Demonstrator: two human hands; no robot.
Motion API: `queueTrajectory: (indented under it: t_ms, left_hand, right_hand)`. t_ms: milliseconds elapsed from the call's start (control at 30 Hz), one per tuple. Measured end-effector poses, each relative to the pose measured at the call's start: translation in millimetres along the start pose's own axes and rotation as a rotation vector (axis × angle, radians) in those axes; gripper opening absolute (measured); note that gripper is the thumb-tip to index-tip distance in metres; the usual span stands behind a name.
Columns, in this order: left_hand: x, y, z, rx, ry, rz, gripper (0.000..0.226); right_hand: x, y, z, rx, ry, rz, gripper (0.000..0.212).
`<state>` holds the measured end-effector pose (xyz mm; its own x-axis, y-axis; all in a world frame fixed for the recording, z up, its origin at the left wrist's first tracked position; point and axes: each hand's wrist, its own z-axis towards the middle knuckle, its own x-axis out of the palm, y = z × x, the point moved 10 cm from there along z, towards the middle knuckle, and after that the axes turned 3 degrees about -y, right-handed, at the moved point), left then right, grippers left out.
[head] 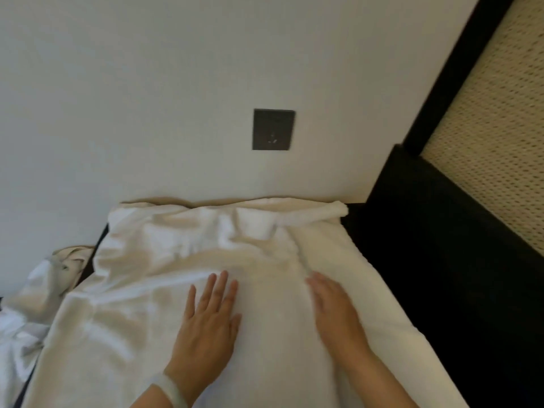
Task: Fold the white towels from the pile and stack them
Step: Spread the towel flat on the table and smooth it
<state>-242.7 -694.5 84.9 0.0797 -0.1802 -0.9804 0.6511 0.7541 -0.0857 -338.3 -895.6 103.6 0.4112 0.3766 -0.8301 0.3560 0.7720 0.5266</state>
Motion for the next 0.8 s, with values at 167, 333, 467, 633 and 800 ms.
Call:
queueTrajectory:
  t_ms: [167,333,467,633,800]
  left_hand:
    - [15.7,-18.0,13.4,0.018,0.049,-0.074,0.076]
    - [21.3,-13.1,14.9,0.008,0.044,-0.104,0.074]
    - [24.5,-11.7,14.6,0.009,0.049,-0.098,0.073]
    - [28.1,-10.3,15.4,0.019,0.035,-0.087,0.071]
    - [31.9,-10.0,15.7,0.020,0.041,-0.087,0.072]
  right_hand:
    - [-75.2,-137.0,14.5,0.588,-0.058,-0.036,0.039]
    - [-64.7,-167.2,21.2,0.806,0.180,0.117,0.032]
    - [-65.4,-168.3,23.8,0.776,0.223,0.264,0.016]
    - [-65.8,-175.5,25.7,0.749,0.262,0.340,0.017]
    - [-51.5,-163.5,26.7,0.730,0.490,0.500,0.019]
